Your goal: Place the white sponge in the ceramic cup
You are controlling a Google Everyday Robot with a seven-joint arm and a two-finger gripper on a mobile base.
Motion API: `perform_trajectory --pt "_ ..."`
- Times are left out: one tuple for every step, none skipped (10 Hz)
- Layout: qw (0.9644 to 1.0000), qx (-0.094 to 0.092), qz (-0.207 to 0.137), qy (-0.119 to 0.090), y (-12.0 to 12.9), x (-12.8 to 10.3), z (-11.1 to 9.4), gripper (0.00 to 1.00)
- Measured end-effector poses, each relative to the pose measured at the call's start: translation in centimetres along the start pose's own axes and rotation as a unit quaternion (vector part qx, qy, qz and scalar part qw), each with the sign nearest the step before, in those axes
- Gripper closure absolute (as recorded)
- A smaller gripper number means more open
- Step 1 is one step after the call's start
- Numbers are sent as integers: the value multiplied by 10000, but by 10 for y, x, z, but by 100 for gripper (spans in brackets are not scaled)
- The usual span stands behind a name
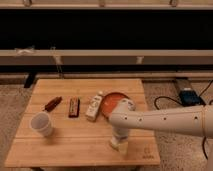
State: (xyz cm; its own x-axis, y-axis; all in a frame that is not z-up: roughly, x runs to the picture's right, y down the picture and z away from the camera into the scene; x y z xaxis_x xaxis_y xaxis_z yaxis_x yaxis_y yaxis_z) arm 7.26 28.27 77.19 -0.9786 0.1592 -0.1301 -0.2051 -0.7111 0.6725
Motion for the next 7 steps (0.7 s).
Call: perform_trajectory --pt "10000 9 15 -72 0 1 2 34" --pt "9999 23 21 -162 1 4 4 47" --pt "9997 30 67 -226 1 4 4 56" --pt "9996 17 86 -275 3 4 3 64" --pt "9994 -12 112 -315 4 4 -1 74" --pt "9993 -96 148 -334 8 6 -10 87" --pt "9993 -162 150 -318 12 10 -18 94"
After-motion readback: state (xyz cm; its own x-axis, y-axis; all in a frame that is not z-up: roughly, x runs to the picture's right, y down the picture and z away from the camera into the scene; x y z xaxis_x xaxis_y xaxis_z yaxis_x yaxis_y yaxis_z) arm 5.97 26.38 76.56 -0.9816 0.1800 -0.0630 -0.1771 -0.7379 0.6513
